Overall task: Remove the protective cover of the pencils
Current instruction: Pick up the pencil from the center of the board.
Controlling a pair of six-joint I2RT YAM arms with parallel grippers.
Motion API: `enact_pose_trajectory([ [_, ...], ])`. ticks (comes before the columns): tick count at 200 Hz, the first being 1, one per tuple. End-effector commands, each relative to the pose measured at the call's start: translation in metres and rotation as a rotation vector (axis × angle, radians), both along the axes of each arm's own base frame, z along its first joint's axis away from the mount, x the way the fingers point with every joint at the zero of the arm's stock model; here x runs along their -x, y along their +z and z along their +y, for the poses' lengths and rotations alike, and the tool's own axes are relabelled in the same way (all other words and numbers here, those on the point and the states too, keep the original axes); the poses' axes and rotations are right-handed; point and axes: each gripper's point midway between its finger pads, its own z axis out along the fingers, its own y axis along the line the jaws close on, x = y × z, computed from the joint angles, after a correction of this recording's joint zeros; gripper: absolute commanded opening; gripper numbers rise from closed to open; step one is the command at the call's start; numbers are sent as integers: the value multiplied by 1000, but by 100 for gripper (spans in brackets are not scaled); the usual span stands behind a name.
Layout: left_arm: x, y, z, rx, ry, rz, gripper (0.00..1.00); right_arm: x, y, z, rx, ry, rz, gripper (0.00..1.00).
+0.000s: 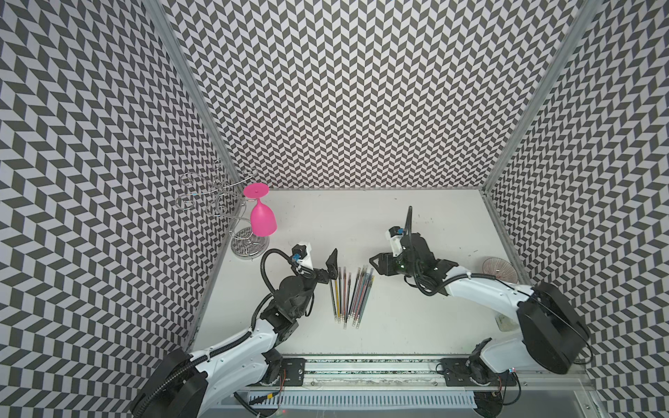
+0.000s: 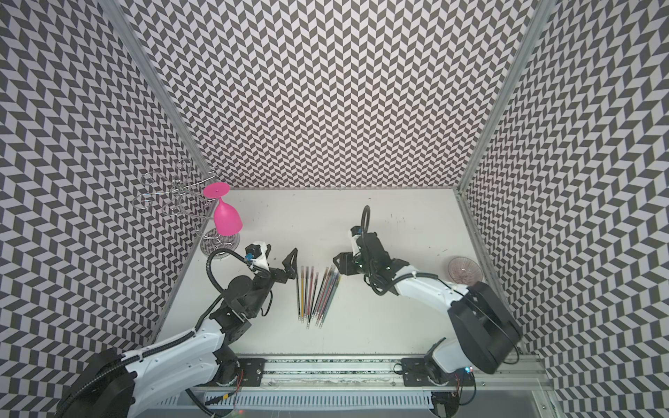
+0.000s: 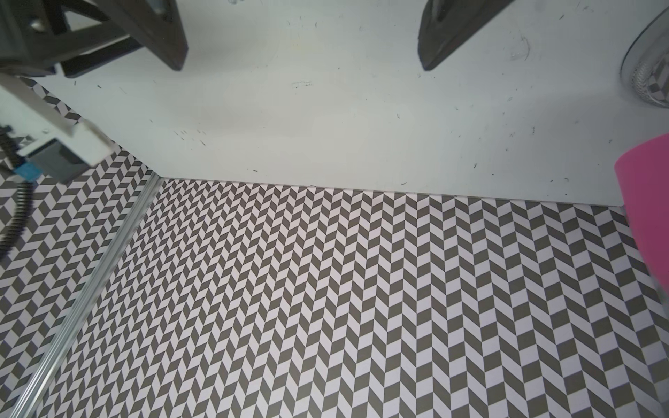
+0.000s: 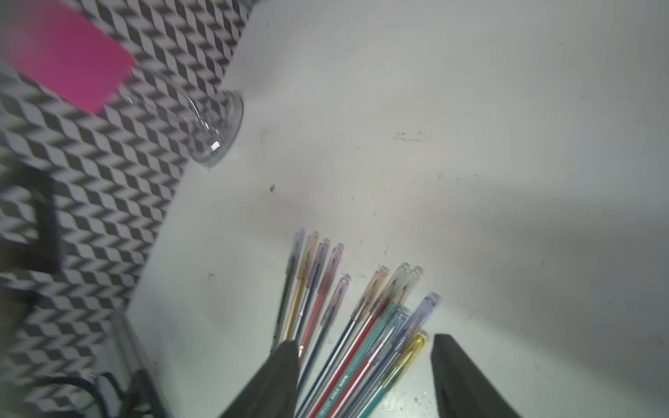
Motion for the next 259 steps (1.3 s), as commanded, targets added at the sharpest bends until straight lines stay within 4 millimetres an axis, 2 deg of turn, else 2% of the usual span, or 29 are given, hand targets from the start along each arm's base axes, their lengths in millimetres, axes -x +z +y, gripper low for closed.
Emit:
enact_pose_trajectory([
  [1,2,13,-4,29,-29,-21,100,-4,-12,-7,100,-87,27,40],
  [20,4,13,-1,26,-20,-29,98,-2,-10,-5,115,-130,28,38],
  [40,3,13,1,32,-11,-20,95,4,-8,-2,127,-168,36,43],
  [82,-1,11,-5,9,-25,25,95,17,-28,1,233,-222,105,44],
  [116,-1,11,-7,-1,-34,24,96,22,-53,6,293,-227,184,44],
  [155,-2,10,-12,-13,-53,29,92,26,-71,6,324,-255,230,37],
  [178,-2,8,-13,-15,-59,35,91,25,-75,-1,350,-291,232,30],
  [216,-3,7,-13,-14,-57,39,91,26,-79,-5,359,-308,236,30],
  [259,-3,8,-13,-14,-55,38,93,26,-80,3,332,-278,239,30],
])
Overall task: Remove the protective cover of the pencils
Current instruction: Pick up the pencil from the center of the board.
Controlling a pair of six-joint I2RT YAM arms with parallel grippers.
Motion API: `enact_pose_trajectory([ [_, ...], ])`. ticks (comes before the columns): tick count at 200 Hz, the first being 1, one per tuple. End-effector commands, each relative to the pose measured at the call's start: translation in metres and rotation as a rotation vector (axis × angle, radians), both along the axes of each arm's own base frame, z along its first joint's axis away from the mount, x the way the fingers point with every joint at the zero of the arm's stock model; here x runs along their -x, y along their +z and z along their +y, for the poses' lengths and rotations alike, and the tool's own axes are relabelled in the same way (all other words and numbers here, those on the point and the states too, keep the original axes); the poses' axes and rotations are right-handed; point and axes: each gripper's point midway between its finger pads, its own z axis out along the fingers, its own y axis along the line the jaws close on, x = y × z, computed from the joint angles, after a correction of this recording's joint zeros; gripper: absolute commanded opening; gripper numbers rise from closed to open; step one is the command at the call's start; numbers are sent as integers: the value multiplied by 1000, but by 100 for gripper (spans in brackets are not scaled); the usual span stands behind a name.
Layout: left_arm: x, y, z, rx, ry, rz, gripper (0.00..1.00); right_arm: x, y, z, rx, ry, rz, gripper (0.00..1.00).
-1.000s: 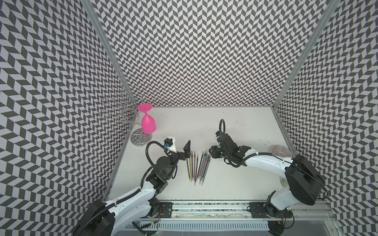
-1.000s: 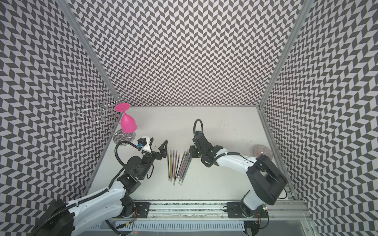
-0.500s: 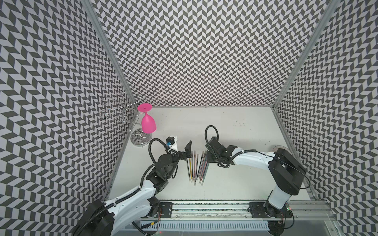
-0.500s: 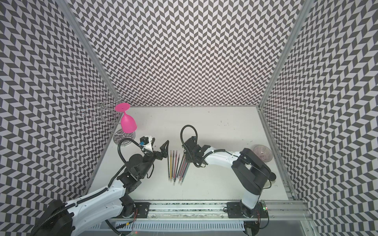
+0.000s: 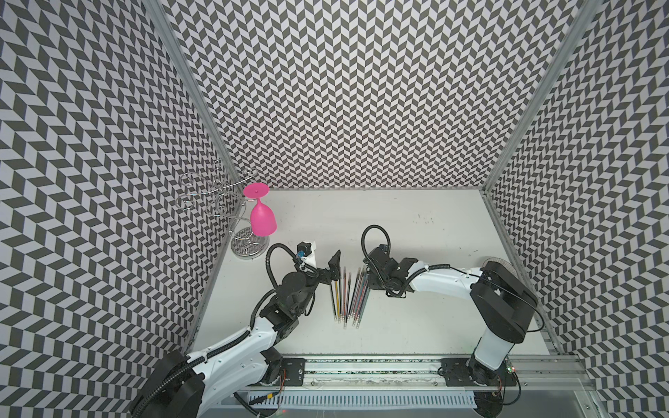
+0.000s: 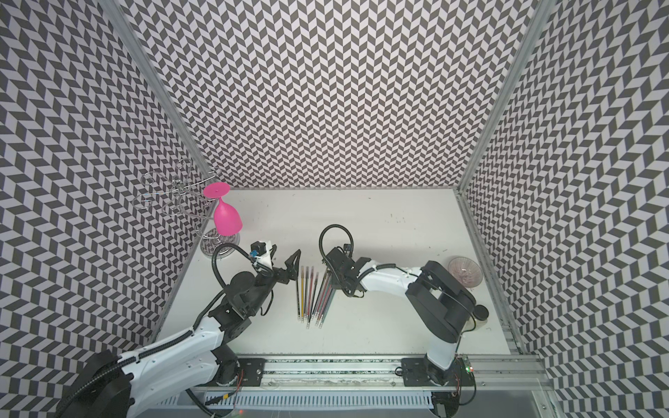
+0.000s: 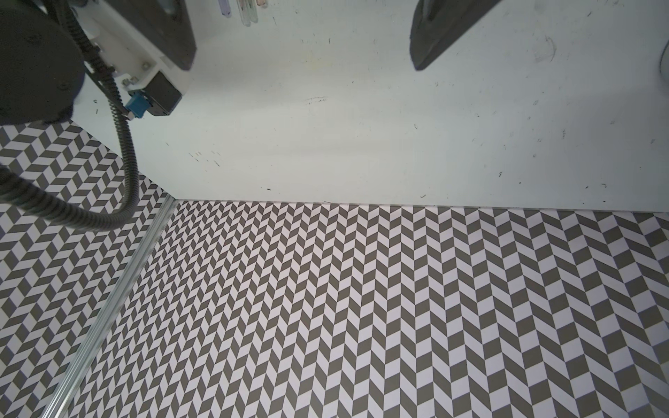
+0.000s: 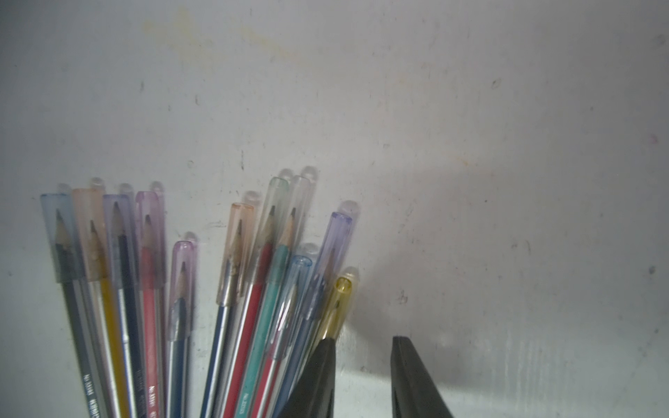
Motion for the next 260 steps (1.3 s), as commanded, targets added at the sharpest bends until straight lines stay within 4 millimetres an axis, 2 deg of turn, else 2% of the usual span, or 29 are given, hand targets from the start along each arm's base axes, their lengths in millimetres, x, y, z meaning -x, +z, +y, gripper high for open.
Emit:
enact_pose_trajectory([
  [1,-3,12,-1,18,1,-14,93,-5,0,9,-23,-7,-17,30],
  [82,-4,10,-3,16,-3,-4,93,-6,-6,14,-14,0,-4,30],
  [209,-4,11,-3,18,-5,-7,93,-5,6,25,-37,15,-22,30],
  [260,-4,10,-3,16,-6,-6,93,-4,-2,23,-17,4,-8,30],
])
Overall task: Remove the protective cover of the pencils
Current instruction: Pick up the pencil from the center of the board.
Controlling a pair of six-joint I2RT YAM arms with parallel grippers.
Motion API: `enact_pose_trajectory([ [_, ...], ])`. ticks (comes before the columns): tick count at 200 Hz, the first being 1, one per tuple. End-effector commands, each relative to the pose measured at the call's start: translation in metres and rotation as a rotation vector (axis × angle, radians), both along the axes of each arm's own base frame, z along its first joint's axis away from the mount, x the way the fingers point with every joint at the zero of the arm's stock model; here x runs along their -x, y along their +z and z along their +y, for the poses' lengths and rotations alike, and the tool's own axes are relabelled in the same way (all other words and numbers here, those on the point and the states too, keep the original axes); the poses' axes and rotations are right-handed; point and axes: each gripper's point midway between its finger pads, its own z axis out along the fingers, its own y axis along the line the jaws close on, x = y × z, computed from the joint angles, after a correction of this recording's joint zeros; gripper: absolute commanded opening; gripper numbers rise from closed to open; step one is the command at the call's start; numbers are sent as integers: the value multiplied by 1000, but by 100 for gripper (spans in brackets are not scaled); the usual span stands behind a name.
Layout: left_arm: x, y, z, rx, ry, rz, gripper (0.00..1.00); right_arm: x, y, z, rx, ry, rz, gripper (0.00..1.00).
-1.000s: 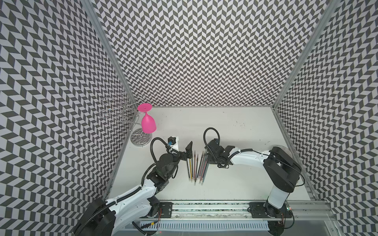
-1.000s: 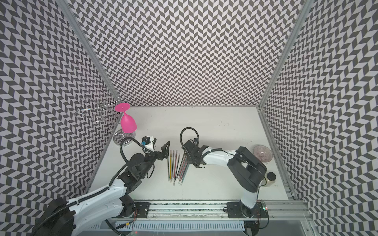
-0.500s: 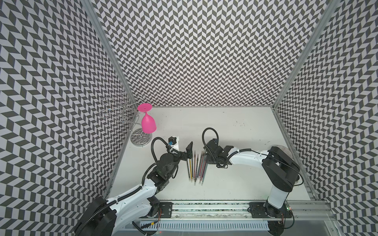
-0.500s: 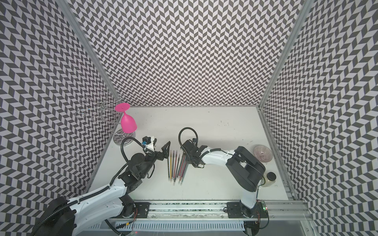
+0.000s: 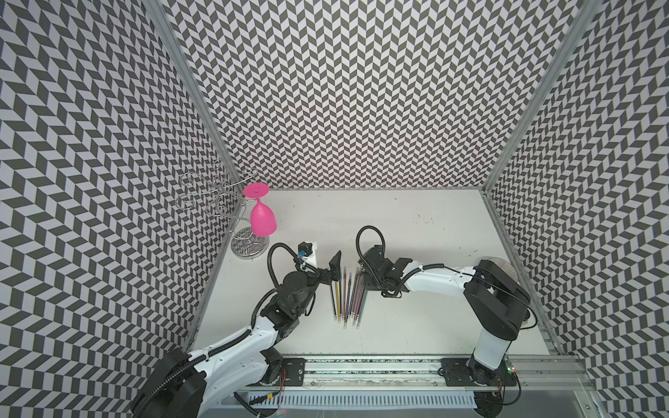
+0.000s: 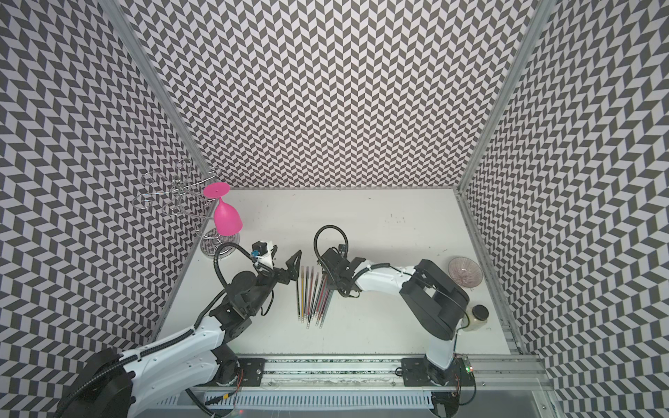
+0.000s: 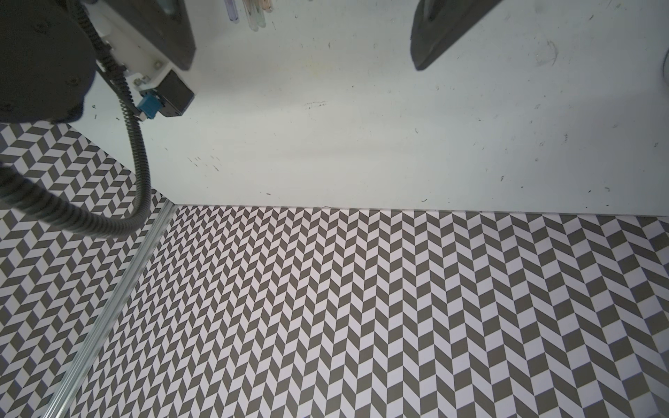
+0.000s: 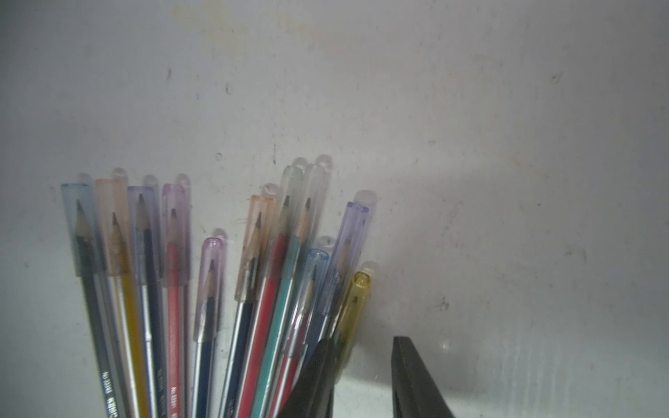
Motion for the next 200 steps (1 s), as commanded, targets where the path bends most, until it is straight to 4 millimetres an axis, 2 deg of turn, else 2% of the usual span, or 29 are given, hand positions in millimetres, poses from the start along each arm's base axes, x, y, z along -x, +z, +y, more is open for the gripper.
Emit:
enact_pose_trajectory([
  [1,-3,14,-2,26,-1,-17,93,-6,2,7,-13,-22,-14,30],
  [120,-4,14,-2,24,-1,-16,94,-5,-5,-7,49,-67,-9,30],
  [146,-3,14,-2,25,-1,-16,94,-3,-7,-8,46,-74,-2,25],
  [200,-3,15,-2,25,-3,-18,93,-1,-13,-11,59,-74,9,25],
])
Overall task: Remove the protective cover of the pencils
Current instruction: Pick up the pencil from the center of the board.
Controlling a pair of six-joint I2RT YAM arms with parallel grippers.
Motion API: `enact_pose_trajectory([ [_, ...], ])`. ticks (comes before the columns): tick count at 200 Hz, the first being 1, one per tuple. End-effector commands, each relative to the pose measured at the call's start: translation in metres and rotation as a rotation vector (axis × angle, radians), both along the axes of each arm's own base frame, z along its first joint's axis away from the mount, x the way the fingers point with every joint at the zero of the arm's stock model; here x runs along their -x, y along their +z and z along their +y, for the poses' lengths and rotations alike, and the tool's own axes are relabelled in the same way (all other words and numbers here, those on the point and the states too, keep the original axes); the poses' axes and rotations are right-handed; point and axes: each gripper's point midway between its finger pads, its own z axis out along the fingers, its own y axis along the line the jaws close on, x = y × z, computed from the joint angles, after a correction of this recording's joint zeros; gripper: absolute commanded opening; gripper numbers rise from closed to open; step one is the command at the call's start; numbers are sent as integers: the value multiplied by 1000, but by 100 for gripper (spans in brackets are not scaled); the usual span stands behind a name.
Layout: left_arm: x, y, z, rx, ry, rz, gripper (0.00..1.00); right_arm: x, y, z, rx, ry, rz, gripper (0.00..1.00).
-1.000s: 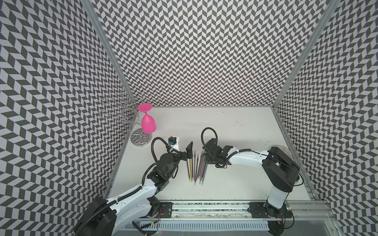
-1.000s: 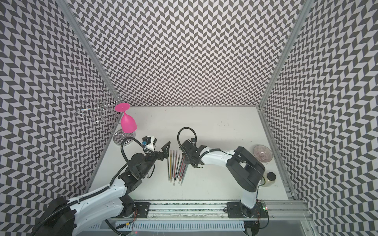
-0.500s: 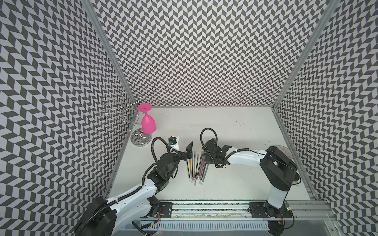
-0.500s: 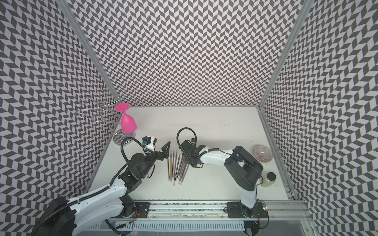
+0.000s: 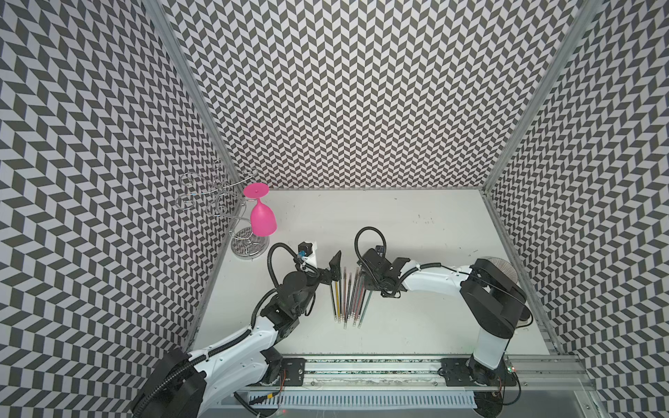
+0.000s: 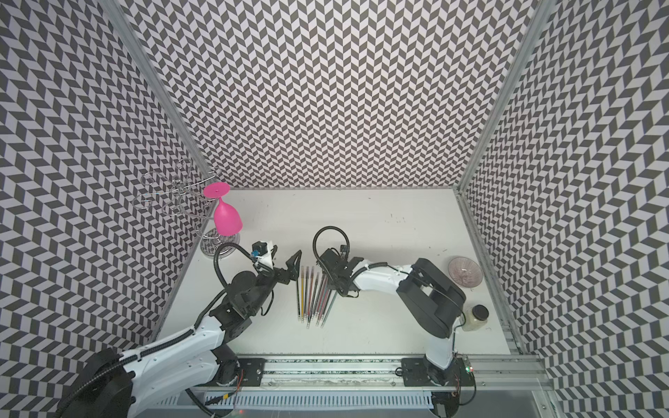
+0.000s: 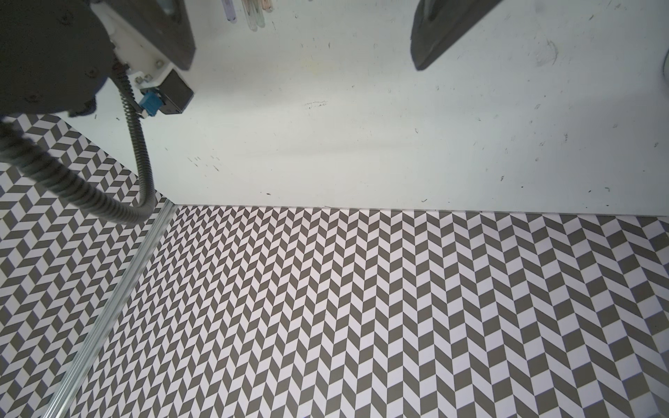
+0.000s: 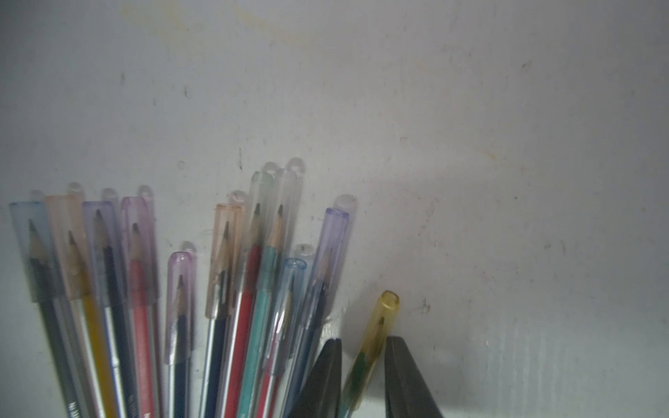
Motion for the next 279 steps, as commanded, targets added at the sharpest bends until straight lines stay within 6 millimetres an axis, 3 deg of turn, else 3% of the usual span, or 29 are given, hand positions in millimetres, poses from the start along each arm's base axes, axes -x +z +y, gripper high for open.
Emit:
enact_pose_trajectory([
  [1,-3,15,-2,25,-2,-17,93,0,-7,-4,25,-22,0,24],
  [106,-4,12,-4,30,-7,-9,93,5,-9,-24,65,-54,-16,20],
  [213,-4,7,-12,26,-46,15,92,10,-5,-14,-73,16,10,17],
  [248,-1,6,-22,37,-99,27,89,7,3,-24,-104,15,-19,2],
  [279,0,1,-27,37,-124,48,86,1,16,-40,-92,-17,-57,0],
])
